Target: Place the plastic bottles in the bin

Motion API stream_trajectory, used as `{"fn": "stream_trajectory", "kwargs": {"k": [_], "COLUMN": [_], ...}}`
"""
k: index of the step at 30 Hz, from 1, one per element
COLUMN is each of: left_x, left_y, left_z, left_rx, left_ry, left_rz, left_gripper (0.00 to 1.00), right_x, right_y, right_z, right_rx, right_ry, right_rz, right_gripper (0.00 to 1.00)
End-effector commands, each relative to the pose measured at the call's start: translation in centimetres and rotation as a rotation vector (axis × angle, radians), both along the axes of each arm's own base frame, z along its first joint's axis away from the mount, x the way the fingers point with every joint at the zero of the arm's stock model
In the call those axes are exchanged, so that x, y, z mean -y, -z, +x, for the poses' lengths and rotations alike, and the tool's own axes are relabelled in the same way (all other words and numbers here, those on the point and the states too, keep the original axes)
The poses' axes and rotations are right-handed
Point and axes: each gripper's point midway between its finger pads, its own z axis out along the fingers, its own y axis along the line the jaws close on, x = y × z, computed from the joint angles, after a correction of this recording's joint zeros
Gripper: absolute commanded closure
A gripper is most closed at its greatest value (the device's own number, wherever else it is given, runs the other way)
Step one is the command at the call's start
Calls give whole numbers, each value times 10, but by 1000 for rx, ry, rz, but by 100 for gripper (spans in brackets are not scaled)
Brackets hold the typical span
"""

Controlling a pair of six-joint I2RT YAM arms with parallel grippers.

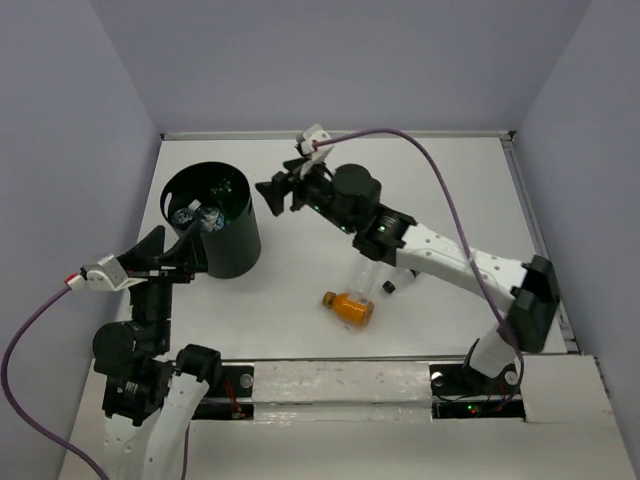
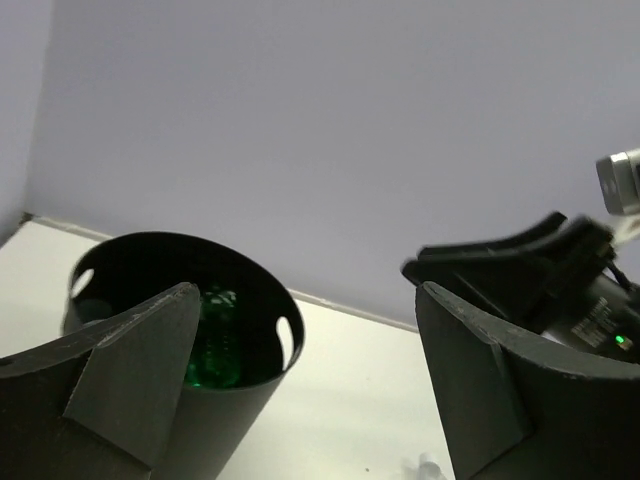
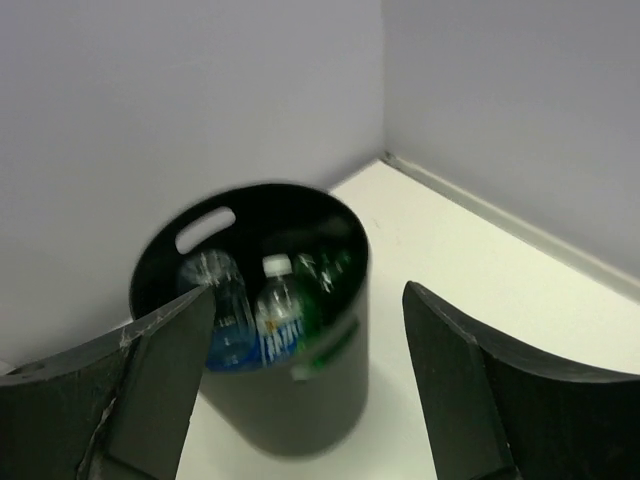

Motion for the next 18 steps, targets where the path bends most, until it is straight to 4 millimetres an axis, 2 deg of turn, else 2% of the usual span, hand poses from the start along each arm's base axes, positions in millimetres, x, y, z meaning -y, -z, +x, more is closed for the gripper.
{"fn": "stream_trajectory", "kwargs": {"k": [1, 2, 3, 4, 5, 6, 7, 9, 11, 12, 13, 14, 15, 16, 17, 18], "left_x": [59, 71, 83, 96, 118, 137, 145, 158, 182, 192, 203, 226, 237, 257, 265, 274], "left_y": [-2, 0, 0, 4, 14, 29, 38, 47, 63, 67, 71, 78, 83, 107, 102, 111], "left_z": [17, 19, 23, 25, 32, 40, 44, 53, 63, 64, 65, 66, 68, 74, 80, 84], "left_rx": [5, -7, -14, -33, -88, -152, -185, -224, -300, -323, -342, -385, -405, -478, -489, -512], "left_ry": [276, 335, 397, 459, 580, 681, 722, 758, 778, 787, 796, 794, 777, 749, 728, 719], "left_rz": [92, 110, 128, 140, 155, 166, 155, 125, 121, 127, 145, 168, 206, 254, 280, 323], "left_gripper": [1, 1, 1, 1, 1, 1, 1, 1, 1, 1, 1, 1, 1, 1, 1, 1], "right_x": [108, 130, 152, 171, 203, 222, 247, 268, 290, 301, 307, 315, 320, 324, 330, 336], "right_y": [33, 48, 98, 110, 105, 139, 130, 145, 163, 157, 158, 166, 159, 159, 164, 159], "right_z": [2, 4, -1, -4, -5, -12, -14, -22, -30, -33, -35, -38, -43, -45, -47, -50], "right_rx": [-104, -145, -233, -276, -322, -394, -388, -425, -460, -445, -448, -462, -447, -444, -444, -429], "right_ry": [290, 340, 371, 394, 432, 459, 497, 535, 594, 615, 629, 655, 659, 667, 694, 708], "right_rz": [5, -2, -85, -78, -1, -9, 40, 34, 15, 46, 57, 65, 97, 113, 109, 133], "right_gripper": [20, 21, 21, 21, 21, 22, 22, 21, 21, 20, 20, 20, 20, 19, 19, 19]}}
